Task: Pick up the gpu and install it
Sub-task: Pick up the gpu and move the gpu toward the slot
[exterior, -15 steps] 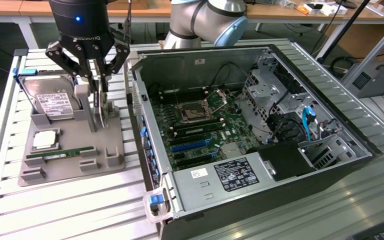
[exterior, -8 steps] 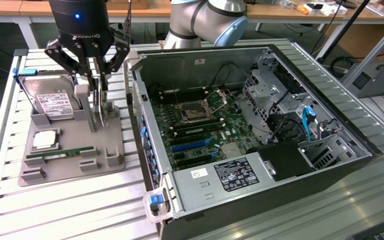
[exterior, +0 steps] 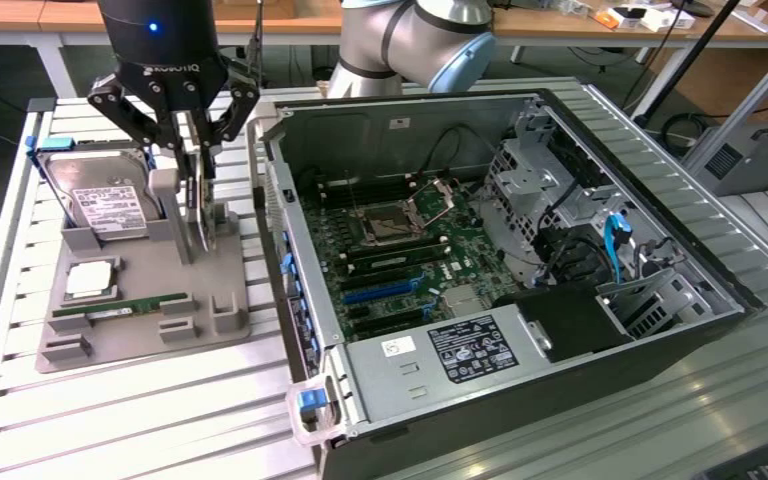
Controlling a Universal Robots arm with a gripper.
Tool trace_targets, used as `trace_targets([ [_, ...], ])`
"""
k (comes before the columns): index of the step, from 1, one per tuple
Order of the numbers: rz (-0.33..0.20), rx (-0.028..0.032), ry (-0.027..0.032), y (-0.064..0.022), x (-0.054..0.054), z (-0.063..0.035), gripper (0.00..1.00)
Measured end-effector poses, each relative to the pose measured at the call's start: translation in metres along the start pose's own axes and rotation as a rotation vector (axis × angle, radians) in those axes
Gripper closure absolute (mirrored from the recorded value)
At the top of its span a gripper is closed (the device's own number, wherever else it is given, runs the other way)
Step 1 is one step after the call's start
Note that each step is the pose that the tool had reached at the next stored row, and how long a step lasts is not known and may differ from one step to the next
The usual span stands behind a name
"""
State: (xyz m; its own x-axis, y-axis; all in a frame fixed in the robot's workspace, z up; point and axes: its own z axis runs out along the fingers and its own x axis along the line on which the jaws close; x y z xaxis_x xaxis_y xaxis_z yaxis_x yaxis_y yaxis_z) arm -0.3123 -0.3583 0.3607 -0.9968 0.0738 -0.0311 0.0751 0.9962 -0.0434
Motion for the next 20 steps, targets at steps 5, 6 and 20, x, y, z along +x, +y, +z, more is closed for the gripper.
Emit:
trace_targets([
  [5, 0.0, 0.0, 0.0001, -0.0001, -0.0001, -0.0022, 0.73],
  [6, 0.0, 0.0, 0.0, -0.0001, -0.0001, -0.0025, 0.73],
  [20, 0.0, 0.0, 0.0, -0.0004, -0.0003, -0.0079, 0.73],
])
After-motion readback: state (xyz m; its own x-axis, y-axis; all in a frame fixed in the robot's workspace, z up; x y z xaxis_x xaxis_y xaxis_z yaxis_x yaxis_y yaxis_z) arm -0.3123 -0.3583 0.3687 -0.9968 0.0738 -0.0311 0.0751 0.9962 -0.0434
